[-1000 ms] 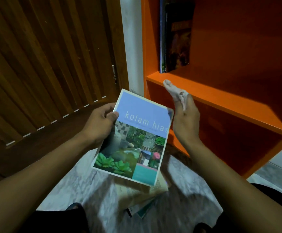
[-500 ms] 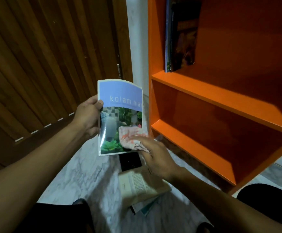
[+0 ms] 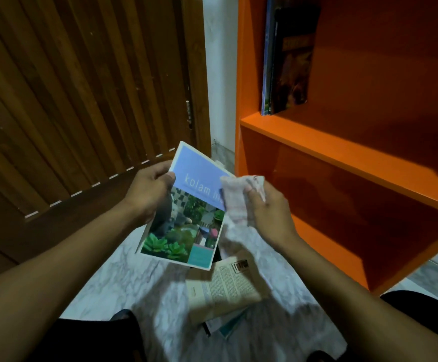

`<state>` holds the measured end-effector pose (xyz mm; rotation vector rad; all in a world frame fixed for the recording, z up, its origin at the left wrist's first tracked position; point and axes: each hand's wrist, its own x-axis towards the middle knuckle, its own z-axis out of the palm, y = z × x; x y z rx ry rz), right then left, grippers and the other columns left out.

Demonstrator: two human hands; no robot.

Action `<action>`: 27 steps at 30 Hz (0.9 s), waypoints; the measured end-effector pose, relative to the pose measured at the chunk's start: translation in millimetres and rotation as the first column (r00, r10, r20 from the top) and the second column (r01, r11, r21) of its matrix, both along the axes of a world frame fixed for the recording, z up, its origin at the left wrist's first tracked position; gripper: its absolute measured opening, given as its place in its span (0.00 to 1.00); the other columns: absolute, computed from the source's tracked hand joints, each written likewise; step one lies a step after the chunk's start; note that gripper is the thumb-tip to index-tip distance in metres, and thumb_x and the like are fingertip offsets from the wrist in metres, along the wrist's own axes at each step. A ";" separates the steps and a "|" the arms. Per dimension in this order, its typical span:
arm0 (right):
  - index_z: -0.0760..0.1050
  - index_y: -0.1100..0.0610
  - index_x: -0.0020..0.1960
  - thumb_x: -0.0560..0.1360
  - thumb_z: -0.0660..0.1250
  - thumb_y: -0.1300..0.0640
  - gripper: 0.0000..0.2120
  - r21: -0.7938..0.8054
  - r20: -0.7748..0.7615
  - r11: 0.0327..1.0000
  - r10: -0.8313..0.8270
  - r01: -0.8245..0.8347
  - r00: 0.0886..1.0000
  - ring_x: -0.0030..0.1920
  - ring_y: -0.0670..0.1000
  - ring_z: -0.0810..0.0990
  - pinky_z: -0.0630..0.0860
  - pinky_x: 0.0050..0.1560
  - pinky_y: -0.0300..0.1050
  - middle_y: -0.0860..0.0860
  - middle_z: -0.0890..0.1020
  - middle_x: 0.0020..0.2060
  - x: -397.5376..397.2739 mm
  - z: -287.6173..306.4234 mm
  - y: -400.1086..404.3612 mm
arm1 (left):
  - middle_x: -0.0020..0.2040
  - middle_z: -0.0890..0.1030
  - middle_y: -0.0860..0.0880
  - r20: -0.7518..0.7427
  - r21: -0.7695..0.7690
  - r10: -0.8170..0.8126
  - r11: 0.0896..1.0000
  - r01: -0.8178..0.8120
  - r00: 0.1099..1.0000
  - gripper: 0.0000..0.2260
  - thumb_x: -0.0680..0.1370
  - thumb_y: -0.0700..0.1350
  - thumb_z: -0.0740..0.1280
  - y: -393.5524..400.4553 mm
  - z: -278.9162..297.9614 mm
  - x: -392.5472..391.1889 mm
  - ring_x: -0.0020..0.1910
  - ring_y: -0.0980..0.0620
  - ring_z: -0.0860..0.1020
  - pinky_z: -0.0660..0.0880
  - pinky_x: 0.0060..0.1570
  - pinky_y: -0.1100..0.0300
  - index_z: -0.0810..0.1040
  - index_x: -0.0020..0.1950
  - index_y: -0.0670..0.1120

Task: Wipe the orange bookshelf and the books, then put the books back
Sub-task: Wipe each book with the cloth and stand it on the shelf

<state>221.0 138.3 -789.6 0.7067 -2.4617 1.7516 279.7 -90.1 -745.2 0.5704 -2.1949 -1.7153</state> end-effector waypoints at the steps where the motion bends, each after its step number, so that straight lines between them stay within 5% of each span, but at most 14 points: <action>1: 0.77 0.52 0.47 0.84 0.60 0.51 0.11 -0.101 0.040 0.993 -0.052 0.056 0.998 0.38 0.41 0.78 0.73 0.38 0.46 0.53 0.81 0.39 -1.3 3.5 0.2 | 0.49 0.86 0.54 0.017 0.026 -0.022 0.999 0.022 1.000 0.14 0.84 0.38 0.59 6.7 0.4 1.2 0.53 0.48 0.83 0.77 0.48 0.58 0.81 0.61 0.52; 4: 0.79 0.49 0.64 0.83 0.61 0.49 0.13 -0.312 0.163 0.946 -0.032 0.082 0.986 0.61 0.43 0.80 0.77 0.63 0.48 0.44 0.83 0.59 -3.5 8.2 -5.2 | 0.52 0.86 0.47 0.049 0.098 -0.100 0.991 0.095 0.994 0.15 0.84 0.37 0.59 31.4 -1.2 2.3 0.55 0.40 0.83 0.78 0.59 0.46 0.80 0.65 0.48; 6: 0.78 0.47 0.66 0.83 0.61 0.48 0.14 -0.330 0.192 0.940 -0.028 0.091 0.981 0.64 0.44 0.78 0.75 0.66 0.54 0.40 0.82 0.59 -3.7 2.4 -14.2 | 0.55 0.85 0.42 0.064 0.143 -0.171 0.977 0.161 0.983 0.15 0.84 0.37 0.59 50.6 -3.1 1.7 0.55 0.38 0.83 0.77 0.60 0.40 0.80 0.66 0.48; 10: 0.68 0.47 0.75 0.85 0.58 0.49 0.19 -0.271 0.116 0.963 0.024 0.008 0.993 0.73 0.44 0.69 0.69 0.72 0.53 0.39 0.71 0.72 4.8 -2.2 -28.1 | 0.57 0.84 0.41 0.052 0.347 -0.209 0.921 0.179 0.976 0.17 0.84 0.36 0.58 79.3 -2.9 -4.4 0.50 0.41 0.85 0.82 0.48 0.50 0.78 0.68 0.47; 13: 0.69 0.51 0.74 0.83 0.57 0.46 0.22 -0.164 0.066 0.986 0.045 -0.033 0.997 0.72 0.49 0.71 0.69 0.71 0.56 0.47 0.74 0.72 16.4 -6.7 -31.6 | 0.53 0.85 0.40 0.057 0.455 -0.142 0.885 0.101 0.988 0.17 0.84 0.35 0.56 78.7 5.6 -12.4 0.41 0.46 0.85 0.82 0.37 0.56 0.80 0.65 0.46; 17: 0.65 0.51 0.77 0.84 0.58 0.51 0.22 -0.002 0.037 0.988 0.151 -0.151 0.988 0.76 0.48 0.65 0.65 0.75 0.56 0.48 0.69 0.75 32.8 -16.5 -31.9 | 0.50 0.86 0.41 0.084 0.551 0.035 0.831 -0.076 0.996 0.15 0.84 0.37 0.56 60.0 13.3 -24.8 0.43 0.43 0.86 0.83 0.42 0.48 0.81 0.60 0.48; 21: 0.63 0.54 0.78 0.83 0.57 0.52 0.24 0.120 -0.014 0.930 0.351 -0.347 0.936 0.78 0.46 0.60 0.59 0.78 0.53 0.49 0.65 0.78 41.9 -26.9 -28.0 | 0.58 0.83 0.44 0.090 0.555 0.200 0.803 -0.216 0.976 0.15 0.85 0.42 0.54 33.4 13.9 -34.7 0.52 0.41 0.83 0.81 0.45 0.43 0.78 0.64 0.52; 24: 0.69 0.56 0.74 0.83 0.58 0.52 0.20 0.123 -0.003 0.908 0.403 -0.400 0.915 0.74 0.48 0.68 0.67 0.73 0.54 0.50 0.73 0.72 48.0 -29.0 -25.4 | 0.54 0.84 0.46 0.082 0.559 0.283 0.781 -0.279 0.956 0.15 0.85 0.42 0.55 15.6 15.7 -34.4 0.50 0.45 0.83 0.81 0.41 0.48 0.78 0.62 0.54; 27: 0.74 0.54 0.65 0.84 0.59 0.57 0.12 0.120 0.008 0.882 0.459 -0.456 0.888 0.64 0.48 0.77 0.74 0.64 0.49 0.49 0.80 0.63 51.2 -28.6 -22.6 | 0.56 0.85 0.47 0.058 0.544 0.327 0.782 -0.304 0.943 0.16 0.85 0.42 0.55 3.5 14.3 -31.6 0.55 0.44 0.83 0.79 0.53 0.39 0.79 0.65 0.53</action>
